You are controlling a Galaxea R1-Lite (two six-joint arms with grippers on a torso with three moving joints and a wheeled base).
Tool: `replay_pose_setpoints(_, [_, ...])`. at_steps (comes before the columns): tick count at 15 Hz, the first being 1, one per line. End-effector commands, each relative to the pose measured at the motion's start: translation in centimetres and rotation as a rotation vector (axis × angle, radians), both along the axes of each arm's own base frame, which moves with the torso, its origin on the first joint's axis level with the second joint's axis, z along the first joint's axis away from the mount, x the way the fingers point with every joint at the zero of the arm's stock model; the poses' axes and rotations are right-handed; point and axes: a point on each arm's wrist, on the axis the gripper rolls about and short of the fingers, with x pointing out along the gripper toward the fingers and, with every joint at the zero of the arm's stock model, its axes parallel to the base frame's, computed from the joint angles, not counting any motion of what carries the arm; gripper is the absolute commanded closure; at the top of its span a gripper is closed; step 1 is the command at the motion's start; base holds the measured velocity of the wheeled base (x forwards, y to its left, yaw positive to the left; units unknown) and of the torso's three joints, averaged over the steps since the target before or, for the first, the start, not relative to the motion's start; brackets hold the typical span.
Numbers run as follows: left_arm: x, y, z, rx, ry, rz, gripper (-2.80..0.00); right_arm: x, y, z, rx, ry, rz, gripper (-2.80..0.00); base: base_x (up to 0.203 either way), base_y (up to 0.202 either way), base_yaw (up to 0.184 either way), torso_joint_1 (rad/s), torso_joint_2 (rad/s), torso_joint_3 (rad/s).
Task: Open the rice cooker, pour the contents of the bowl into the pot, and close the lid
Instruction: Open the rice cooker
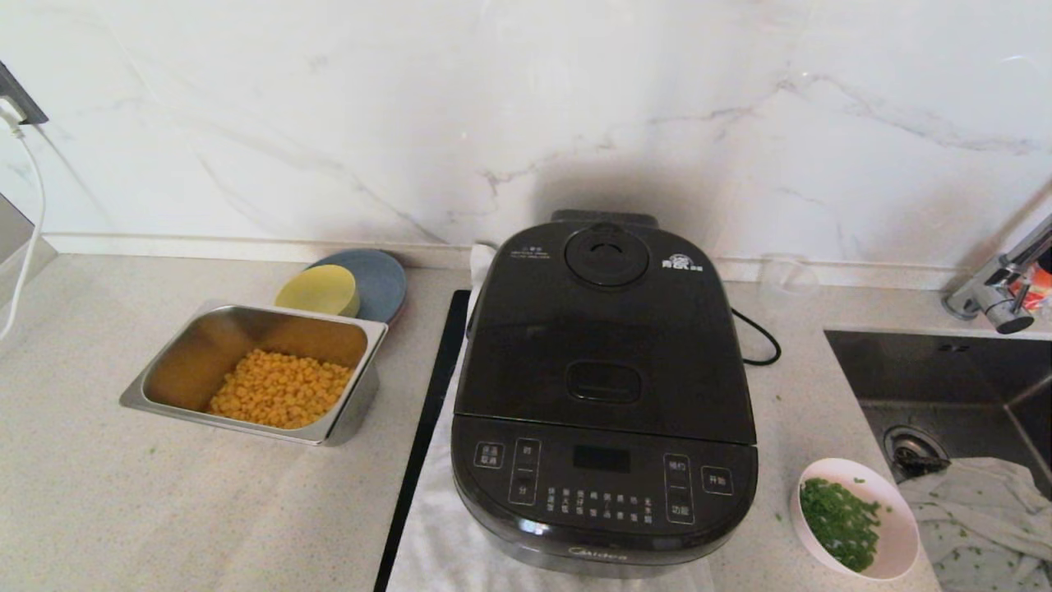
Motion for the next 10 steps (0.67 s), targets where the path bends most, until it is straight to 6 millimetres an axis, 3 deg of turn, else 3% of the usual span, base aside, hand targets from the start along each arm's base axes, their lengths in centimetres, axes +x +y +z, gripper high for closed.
replay_pose_setpoints(1, [0.06,0.00,-0.25,0.000,0.008,0.000,0.00,-0.01,0.00,0.00,-0.002,-0.002,0.001,0.00,0.000,0.000,0.000,0.000,0.00,0.000])
replay_pose_setpoints(10, [0.06,0.01,-0.27,0.003,0.010,0.005,0.00,-0.01,0.00,0.00,-0.001,-0.002,0.001,0.00,0.000,0.000,0.000,0.000,0.00,0.000])
